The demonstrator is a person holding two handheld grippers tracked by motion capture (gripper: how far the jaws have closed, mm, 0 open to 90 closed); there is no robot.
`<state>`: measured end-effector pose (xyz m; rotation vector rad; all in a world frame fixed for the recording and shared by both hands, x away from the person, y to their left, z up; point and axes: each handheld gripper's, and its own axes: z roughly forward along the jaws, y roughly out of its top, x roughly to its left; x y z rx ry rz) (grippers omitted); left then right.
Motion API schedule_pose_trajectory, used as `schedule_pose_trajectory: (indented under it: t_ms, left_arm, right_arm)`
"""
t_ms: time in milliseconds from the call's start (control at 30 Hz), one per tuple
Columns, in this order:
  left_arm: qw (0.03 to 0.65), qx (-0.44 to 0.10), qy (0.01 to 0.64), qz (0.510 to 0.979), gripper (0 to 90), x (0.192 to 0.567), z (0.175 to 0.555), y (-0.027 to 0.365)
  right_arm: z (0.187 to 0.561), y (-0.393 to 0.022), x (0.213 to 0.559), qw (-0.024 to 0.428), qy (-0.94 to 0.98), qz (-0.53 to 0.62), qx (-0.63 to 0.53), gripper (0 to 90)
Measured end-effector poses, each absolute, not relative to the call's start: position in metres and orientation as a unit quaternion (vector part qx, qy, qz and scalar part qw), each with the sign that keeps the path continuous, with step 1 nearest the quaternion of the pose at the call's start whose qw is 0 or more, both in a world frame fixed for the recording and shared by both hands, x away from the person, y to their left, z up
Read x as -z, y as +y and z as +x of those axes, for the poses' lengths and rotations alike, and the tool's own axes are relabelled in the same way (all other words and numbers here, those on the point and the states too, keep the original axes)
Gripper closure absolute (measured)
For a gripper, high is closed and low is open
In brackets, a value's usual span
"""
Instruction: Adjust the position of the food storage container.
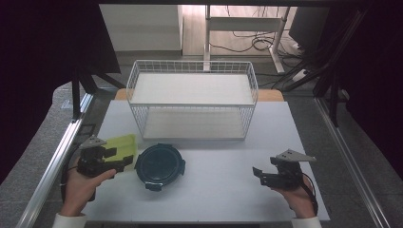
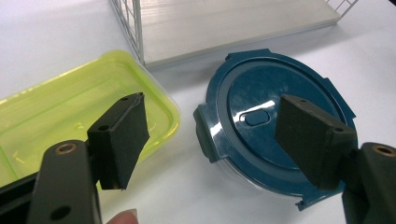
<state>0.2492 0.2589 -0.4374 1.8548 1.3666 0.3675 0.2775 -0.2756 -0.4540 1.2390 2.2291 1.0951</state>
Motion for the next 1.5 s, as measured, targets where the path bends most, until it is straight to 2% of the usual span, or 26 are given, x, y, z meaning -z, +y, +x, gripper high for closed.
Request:
schedule_pose_trajectory:
  t_ms: [100,267,400,467,500,733,1233,1500]
  left_arm:
    - [0.378,-0.145,0.554,0.727,27.7,0.435,0.255,0.261]
    - [0.357,-0.143,0.563,0.732,43.3,0.437,0.265,0.262]
    - [0.344,-0.134,0.572,0.733,60.3,0.439,0.272,0.263]
    - [0.338,-0.125,0.57,0.738,63.5,0.441,0.276,0.263]
    - [0.33,-0.118,0.569,0.744,70.5,0.444,0.279,0.263]
    - [0.307,-0.09,0.567,0.759,88.2,0.456,0.286,0.264]
    - [0.276,-0.059,0.554,0.783,89.9,0.48,0.292,0.243]
    - [0.28,-0.053,0.56,0.778,90.0,0.483,0.293,0.241]
  right_arm:
    - [0.277,-0.276,0.454,0.182,0.789,0.44,-0.387,20.2]
    - [0.278,-0.276,0.454,0.184,0.789,0.442,-0.386,20.2]
    - [0.278,-0.277,0.456,0.184,0.788,0.446,-0.383,20.2]
    - [0.279,-0.277,0.456,0.184,0.788,0.447,-0.382,20.2]
    - [0.279,-0.277,0.457,0.184,0.788,0.449,-0.378,20.3]
    - [0.28,-0.277,0.458,0.184,0.789,0.451,-0.373,20.3]
    - [0.28,-0.277,0.46,0.19,0.789,0.455,-0.367,20.3]
    - [0.281,-0.276,0.461,0.188,0.791,0.455,-0.364,20.3]
